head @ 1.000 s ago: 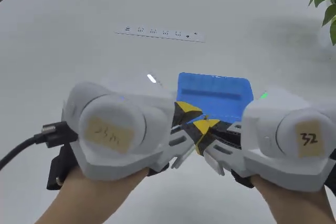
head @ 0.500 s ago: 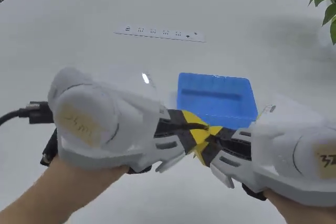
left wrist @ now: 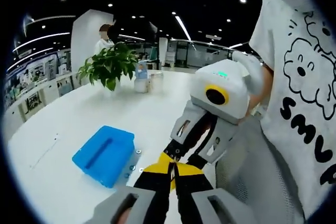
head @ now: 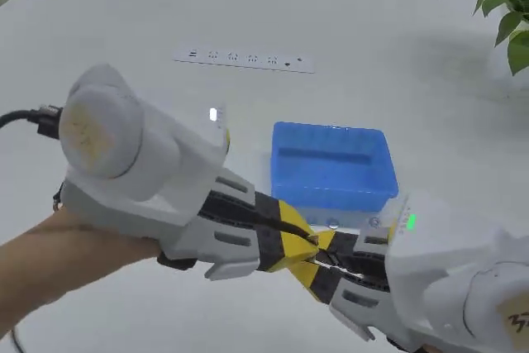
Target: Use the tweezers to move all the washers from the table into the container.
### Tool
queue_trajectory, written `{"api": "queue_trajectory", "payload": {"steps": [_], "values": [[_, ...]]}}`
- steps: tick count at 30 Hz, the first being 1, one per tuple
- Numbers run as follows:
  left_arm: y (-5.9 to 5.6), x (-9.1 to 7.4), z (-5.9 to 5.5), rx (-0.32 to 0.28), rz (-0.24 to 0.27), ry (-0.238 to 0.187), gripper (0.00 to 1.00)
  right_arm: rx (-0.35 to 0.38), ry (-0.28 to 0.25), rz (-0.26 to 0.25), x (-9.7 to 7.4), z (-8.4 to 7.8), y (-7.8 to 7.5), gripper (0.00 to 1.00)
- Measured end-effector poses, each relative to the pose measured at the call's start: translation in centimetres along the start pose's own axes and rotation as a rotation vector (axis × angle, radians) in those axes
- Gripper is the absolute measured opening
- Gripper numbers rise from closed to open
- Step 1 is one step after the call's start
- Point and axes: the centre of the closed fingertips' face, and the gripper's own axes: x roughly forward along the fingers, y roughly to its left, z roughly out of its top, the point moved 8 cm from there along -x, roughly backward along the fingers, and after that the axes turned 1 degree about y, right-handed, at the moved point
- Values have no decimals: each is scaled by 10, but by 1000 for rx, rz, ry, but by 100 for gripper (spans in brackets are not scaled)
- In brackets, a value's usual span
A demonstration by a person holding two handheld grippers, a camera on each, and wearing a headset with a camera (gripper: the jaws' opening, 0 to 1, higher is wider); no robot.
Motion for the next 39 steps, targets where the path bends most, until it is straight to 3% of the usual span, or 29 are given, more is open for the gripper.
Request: {"api": "queue_trajectory", "payload": {"steps": [2, 6, 8, 11, 13, 15, 19, 22, 25, 29, 32, 39], "values": [[0, -1, -1, -63, 78, -42, 3, 29, -5, -17, 0, -1, -5, 4], [4, -6, -7, -211, 244, -94, 24, 90, -20, -56, 3, -4, -16, 4], [5, -9, -13, -288, 307, -116, 44, 125, -28, -79, 5, -6, -23, 4], [5, -12, -23, -345, 386, -105, 69, 173, -37, -118, 8, -10, -35, 4], [1, -13, -30, -336, 411, -82, 78, 202, -45, -135, 10, -13, -45, 4], [-1, -15, -39, -319, 468, -37, 82, 230, -55, -153, 11, -16, -54, 4], [-6, -12, -53, -345, 456, 39, 92, 303, -71, -162, 14, -24, -69, 4], [-8, -12, -59, -352, 475, 55, 98, 323, -78, -169, 17, -29, -79, 4], [-9, -11, -62, -353, 481, 80, 98, 334, -95, -181, 22, -28, -88, 4], [-8, -10, -60, -349, 490, 71, 94, 324, -93, -179, 32, -27, -90, 4], [-9, -7, -59, -358, 454, 70, 96, 306, -96, -174, 38, -28, -88, 4], [-12, -7, -59, -354, 447, 76, 94, 258, -76, -168, 42, -31, -89, 4]]}}
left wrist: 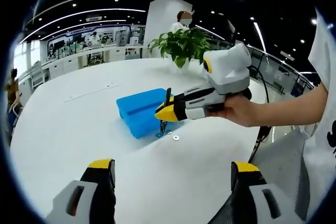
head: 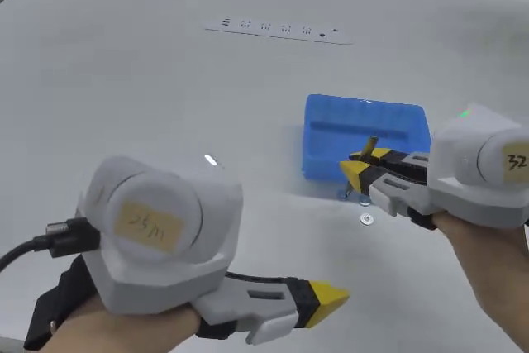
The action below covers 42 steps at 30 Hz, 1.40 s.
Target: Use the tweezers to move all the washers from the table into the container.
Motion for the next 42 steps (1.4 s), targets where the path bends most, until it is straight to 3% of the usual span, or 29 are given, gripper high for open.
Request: {"api": "queue_trajectory", "payload": {"steps": [21, 31, 42], "values": [[-2, 3, -2, 17, -11, 31, 92, 8, 19, 22, 5, -6, -6, 4], [-1, 1, -1, 41, -3, 35, 94, 52, 39, 15, 5, -5, -7, 3], [2, -3, 2, 42, 9, 10, 94, 38, 12, 26, -13, 19, -1, 2]]}}
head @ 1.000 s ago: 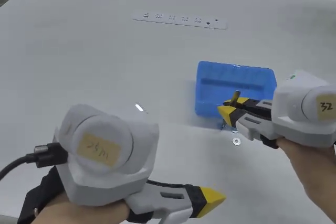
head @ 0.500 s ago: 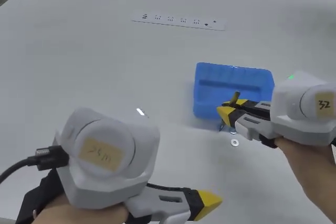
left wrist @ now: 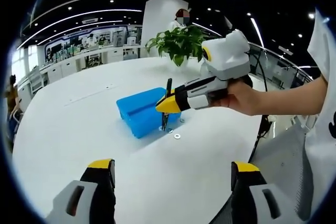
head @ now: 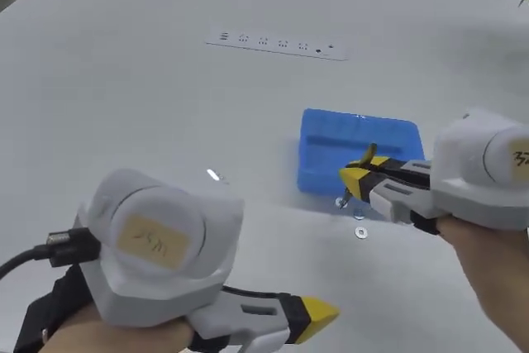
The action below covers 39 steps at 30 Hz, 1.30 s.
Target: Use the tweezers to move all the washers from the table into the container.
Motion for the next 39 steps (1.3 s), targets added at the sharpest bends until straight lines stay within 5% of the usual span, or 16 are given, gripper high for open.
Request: {"api": "queue_trajectory", "payload": {"steps": [15, 39], "values": [[1, -3, 0, 18, 11, 7, 93, -16, -100, -29, -12, 42, -16, 2], [2, -2, 1, 34, 17, 36, 96, 36, 30, -49, 31, -2, -40, 3]]}}
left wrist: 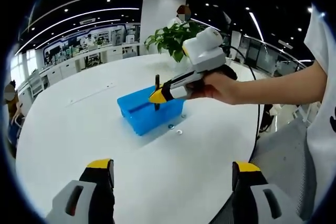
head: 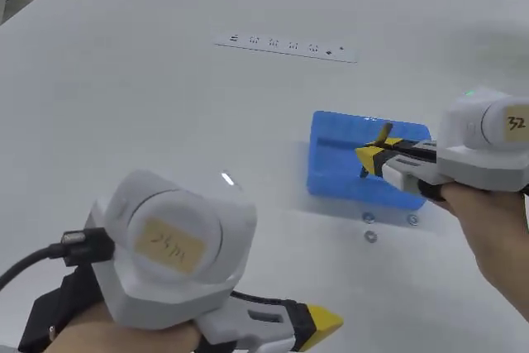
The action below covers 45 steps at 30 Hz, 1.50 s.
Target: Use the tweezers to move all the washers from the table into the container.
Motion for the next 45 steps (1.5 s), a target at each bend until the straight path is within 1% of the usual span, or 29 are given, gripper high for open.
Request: {"api": "queue_trajectory", "payload": {"steps": [4, 8, 9, 12, 13, 14, 17, 19, 21, 25, 26, 28, 31, 33, 36, 38, 42, 45], "values": [[2, -1, 0, 8, 15, 0, 96, 9, 3, -5, -1, -4, 1, 3], [4, 0, 0, -2, 24, -8, 95, 19, 4, -18, -2, -4, 1, 3], [5, 0, 1, -2, 22, -10, 95, 31, 2, -19, -2, -4, 1, 3], [5, 0, 3, 1, 21, -14, 95, 33, 0, -19, -2, -5, 1, 3], [5, 0, 4, 5, 22, -17, 95, 32, 1, -21, -1, -5, 2, 3], [5, 0, 4, 7, 23, -19, 94, 15, 2, -34, -1, -5, 2, 4], [7, -1, 5, 10, 32, -25, 94, 13, 9, -28, -1, -4, 4, 4], [7, -2, 6, 4, 37, -28, 94, -9, 3, -38, -4, 0, 3, 4], [8, -3, 7, 1, 40, -33, 94, -16, -16, -43, -9, 7, 3, 4], [8, -4, 8, 1, 45, -33, 94, 2, -70, -54, -22, 22, 2, 4], [8, -5, 8, 2, 45, -31, 94, 7, -95, -57, -28, 26, 3, 4], [8, -6, 8, 3, 50, -28, 94, 19, -126, -58, -38, 34, 7, 4], [9, -6, 7, -3, 53, -26, 95, 23, -160, -54, -52, 41, 12, 4], [9, -7, 8, -1, 59, -28, 95, 20, -176, -59, -62, 42, 15, 4], [9, -8, 8, -1, 65, -30, 95, 25, -180, -55, -70, 39, 19, 4], [10, -9, 8, 0, 69, -32, 95, 31, -174, -50, -75, 34, 22, 4], [9, -9, 8, 3, 75, -28, 95, 29, -140, -45, -78, 18, 28, 4], [8, -8, 7, 3, 73, -25, 95, 57, -117, -35, -76, 6, 30, 4]]}}
